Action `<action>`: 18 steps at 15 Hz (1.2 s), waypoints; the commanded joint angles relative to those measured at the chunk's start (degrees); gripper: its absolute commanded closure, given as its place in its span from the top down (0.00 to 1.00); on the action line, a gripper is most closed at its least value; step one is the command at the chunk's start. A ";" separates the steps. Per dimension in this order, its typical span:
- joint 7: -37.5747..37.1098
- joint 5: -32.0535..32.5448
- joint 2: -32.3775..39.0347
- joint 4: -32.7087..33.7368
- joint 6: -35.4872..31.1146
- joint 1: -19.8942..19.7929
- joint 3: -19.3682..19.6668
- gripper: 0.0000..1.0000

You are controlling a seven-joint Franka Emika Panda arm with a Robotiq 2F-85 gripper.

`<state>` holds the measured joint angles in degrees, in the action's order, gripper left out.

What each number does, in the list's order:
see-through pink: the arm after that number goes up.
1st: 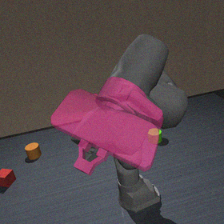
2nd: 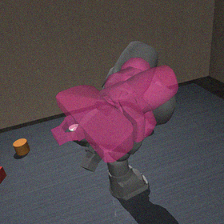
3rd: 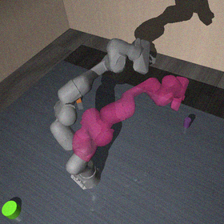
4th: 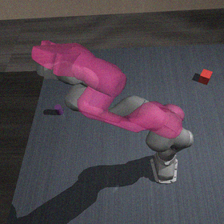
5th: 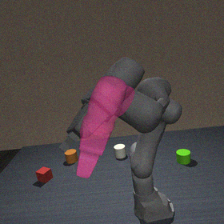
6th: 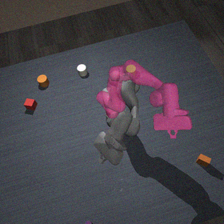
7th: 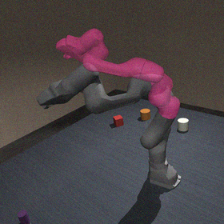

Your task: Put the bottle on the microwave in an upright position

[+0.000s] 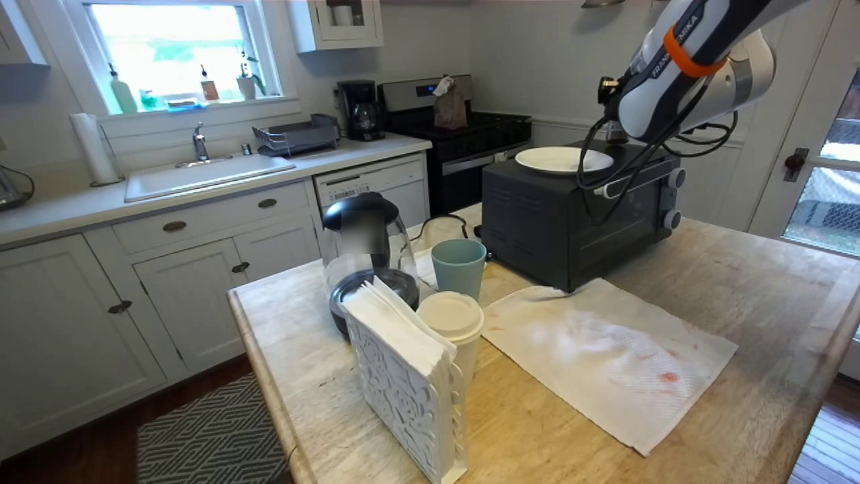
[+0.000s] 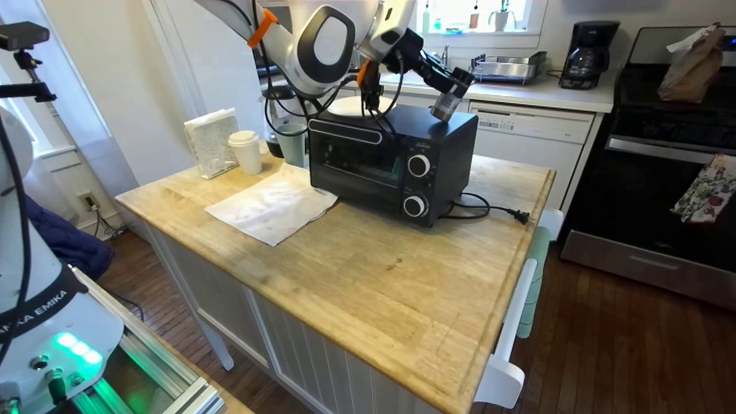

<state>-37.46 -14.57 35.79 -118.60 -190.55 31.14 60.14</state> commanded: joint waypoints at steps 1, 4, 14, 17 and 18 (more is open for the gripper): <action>-1.85 -2.25 3.39 -0.44 -2.03 2.63 2.56 0.25; -2.73 -3.11 4.79 -0.39 -1.84 3.79 3.76 0.25; -6.08 -8.13 12.32 -0.16 -0.88 8.92 9.31 0.25; -6.79 -9.37 14.76 -0.04 -0.16 10.12 10.34 0.25; -7.08 -9.68 15.44 -0.01 -0.05 10.41 10.54 0.25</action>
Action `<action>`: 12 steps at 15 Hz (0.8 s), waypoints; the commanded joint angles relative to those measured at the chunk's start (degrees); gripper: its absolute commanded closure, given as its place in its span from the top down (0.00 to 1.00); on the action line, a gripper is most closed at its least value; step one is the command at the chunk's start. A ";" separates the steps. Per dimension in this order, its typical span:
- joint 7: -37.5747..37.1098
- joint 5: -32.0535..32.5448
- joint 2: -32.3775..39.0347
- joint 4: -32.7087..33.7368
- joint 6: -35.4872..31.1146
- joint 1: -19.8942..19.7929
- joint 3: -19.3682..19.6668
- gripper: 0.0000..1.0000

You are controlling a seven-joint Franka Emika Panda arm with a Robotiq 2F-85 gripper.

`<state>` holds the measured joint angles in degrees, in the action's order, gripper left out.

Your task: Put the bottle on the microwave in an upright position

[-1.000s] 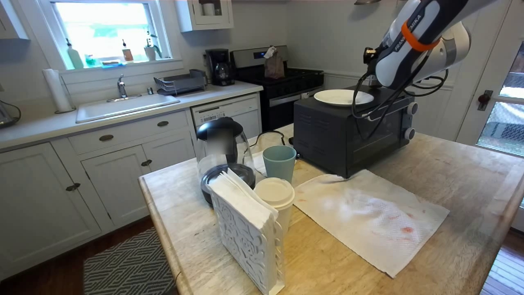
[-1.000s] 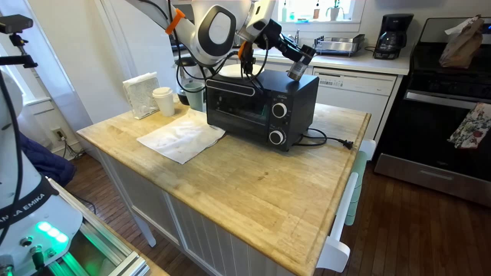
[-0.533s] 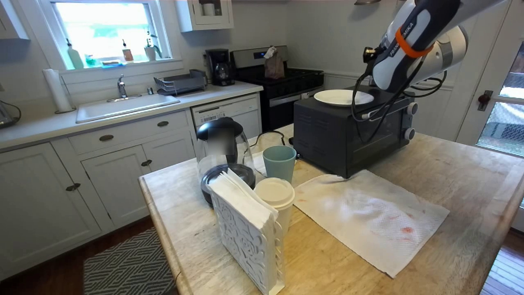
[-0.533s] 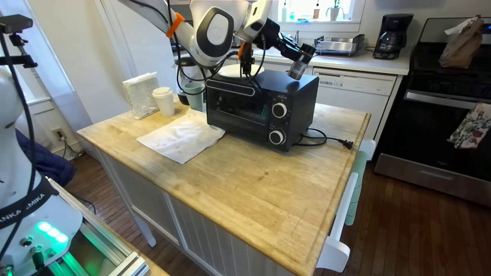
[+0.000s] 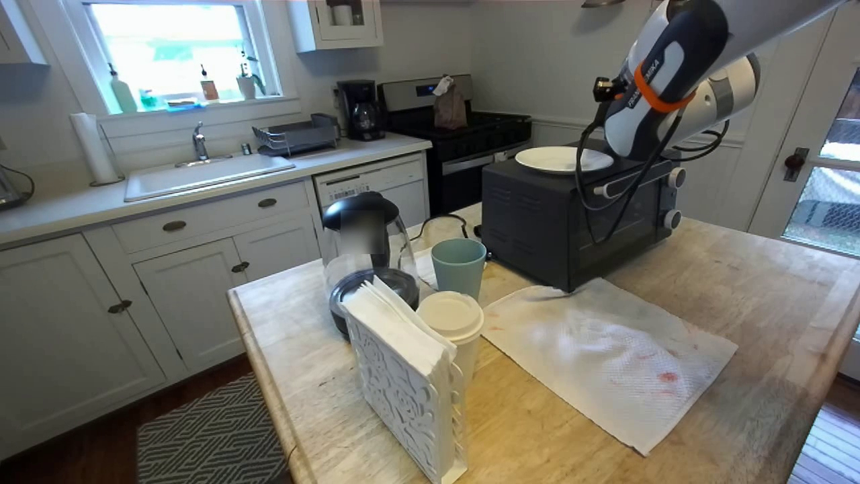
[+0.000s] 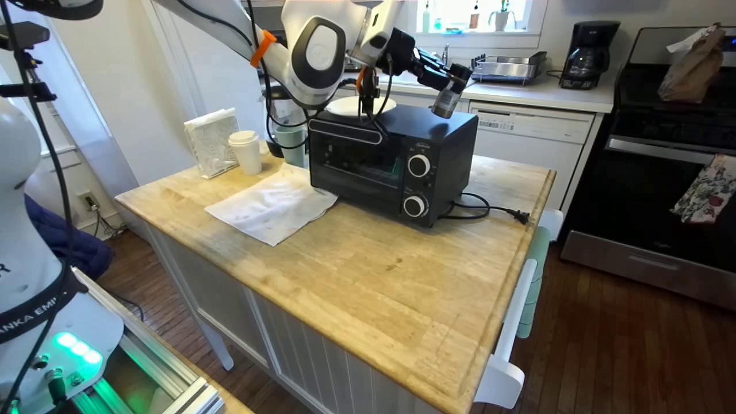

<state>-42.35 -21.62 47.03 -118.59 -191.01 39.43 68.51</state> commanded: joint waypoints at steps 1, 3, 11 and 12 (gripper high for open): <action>0.84 -6.27 4.80 0.38 0.53 2.15 1.59 0.25; -1.81 -5.82 6.28 -0.05 0.91 3.22 2.61 0.25; -1.93 -10.11 11.32 0.19 1.52 5.07 4.35 0.25; -1.98 -10.25 11.89 0.28 1.60 5.18 4.55 0.25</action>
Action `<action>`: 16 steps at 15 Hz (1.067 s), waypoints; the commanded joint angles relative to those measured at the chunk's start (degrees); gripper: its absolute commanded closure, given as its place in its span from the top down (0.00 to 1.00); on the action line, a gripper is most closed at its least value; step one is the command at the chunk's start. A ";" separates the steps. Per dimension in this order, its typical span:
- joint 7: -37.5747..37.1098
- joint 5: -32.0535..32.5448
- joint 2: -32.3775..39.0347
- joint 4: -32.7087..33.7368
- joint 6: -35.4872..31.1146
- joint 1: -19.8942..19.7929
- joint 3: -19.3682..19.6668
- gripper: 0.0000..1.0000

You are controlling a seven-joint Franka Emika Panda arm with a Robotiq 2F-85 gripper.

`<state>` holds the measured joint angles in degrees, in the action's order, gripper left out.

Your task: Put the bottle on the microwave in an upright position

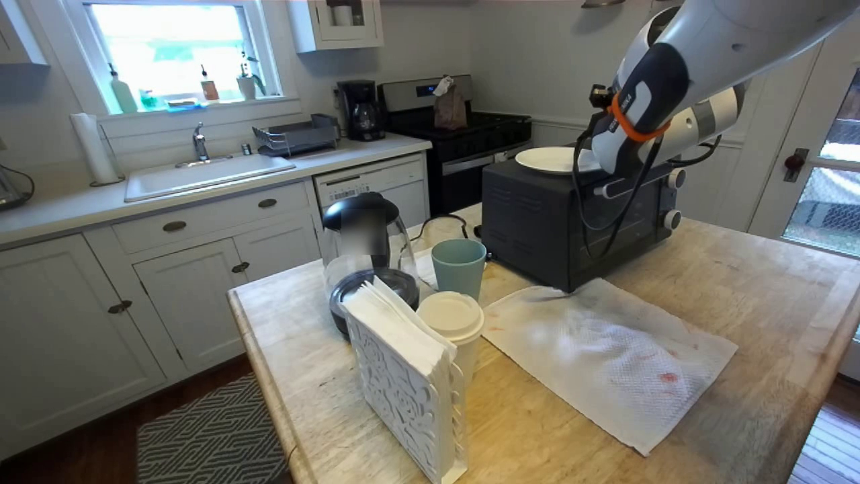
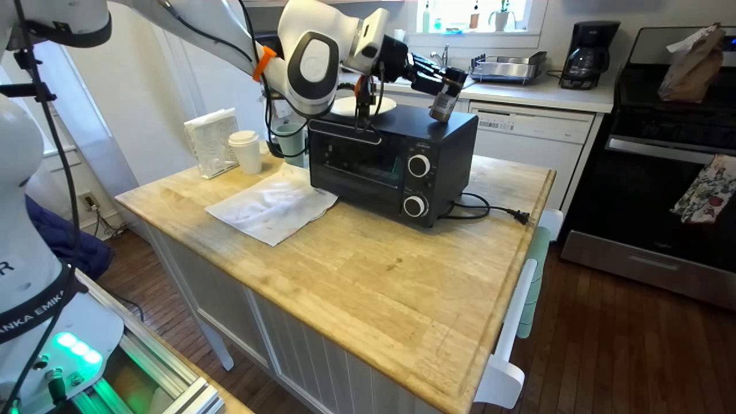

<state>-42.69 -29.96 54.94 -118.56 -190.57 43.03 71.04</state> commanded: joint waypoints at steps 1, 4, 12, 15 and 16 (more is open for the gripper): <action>0.01 -3.61 4.40 0.58 1.22 1.46 1.81 0.25; 0.11 -4.85 6.01 0.64 1.56 1.79 2.22 0.25; 0.40 -4.37 5.59 0.35 5.67 3.23 3.53 0.99; 0.28 -2.88 4.80 1.02 9.27 3.27 4.50 1.00; 0.07 -2.43 4.81 1.39 9.74 3.05 4.80 1.00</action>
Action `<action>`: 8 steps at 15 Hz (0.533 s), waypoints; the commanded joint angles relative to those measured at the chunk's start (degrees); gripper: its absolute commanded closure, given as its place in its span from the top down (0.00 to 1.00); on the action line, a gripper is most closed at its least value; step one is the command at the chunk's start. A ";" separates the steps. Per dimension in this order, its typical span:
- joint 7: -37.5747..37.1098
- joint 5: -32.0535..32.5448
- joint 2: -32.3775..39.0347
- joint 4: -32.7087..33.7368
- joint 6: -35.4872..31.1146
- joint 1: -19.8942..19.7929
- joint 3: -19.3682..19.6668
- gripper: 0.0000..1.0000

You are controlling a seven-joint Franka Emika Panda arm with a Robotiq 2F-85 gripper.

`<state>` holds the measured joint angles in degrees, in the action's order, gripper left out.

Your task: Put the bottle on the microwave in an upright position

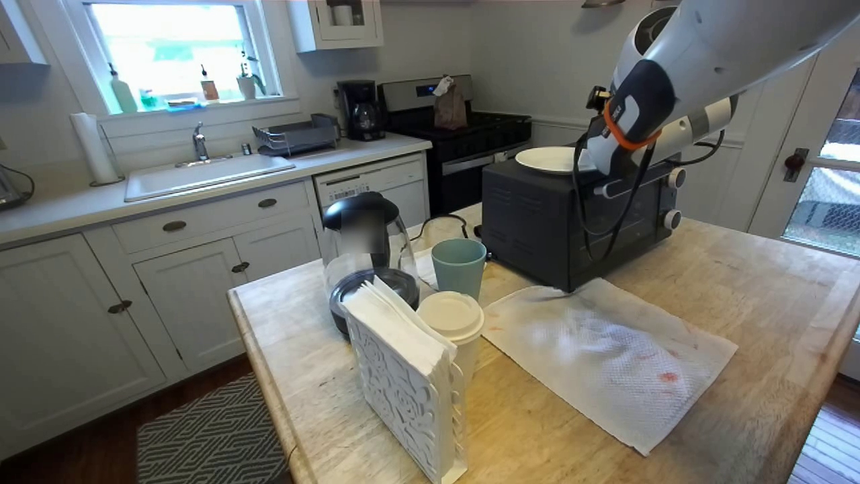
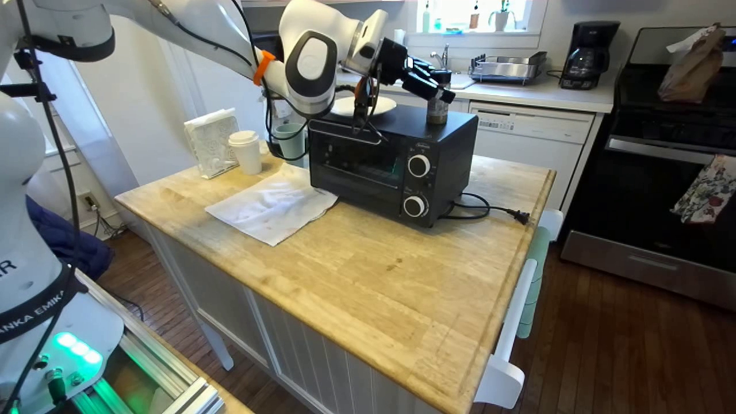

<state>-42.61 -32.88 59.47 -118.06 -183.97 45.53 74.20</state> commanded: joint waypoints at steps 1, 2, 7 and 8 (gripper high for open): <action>-0.13 0.84 0.24 1.12 3.62 0.47 1.91 1.00; -0.22 1.13 0.23 1.42 3.65 0.27 2.09 1.00; 0.83 2.02 -0.91 2.03 3.12 -0.19 2.55 1.00; 1.29 2.30 -1.30 2.18 3.51 -0.22 2.79 1.00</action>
<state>-42.16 -32.45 59.47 -116.86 -181.89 45.69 76.12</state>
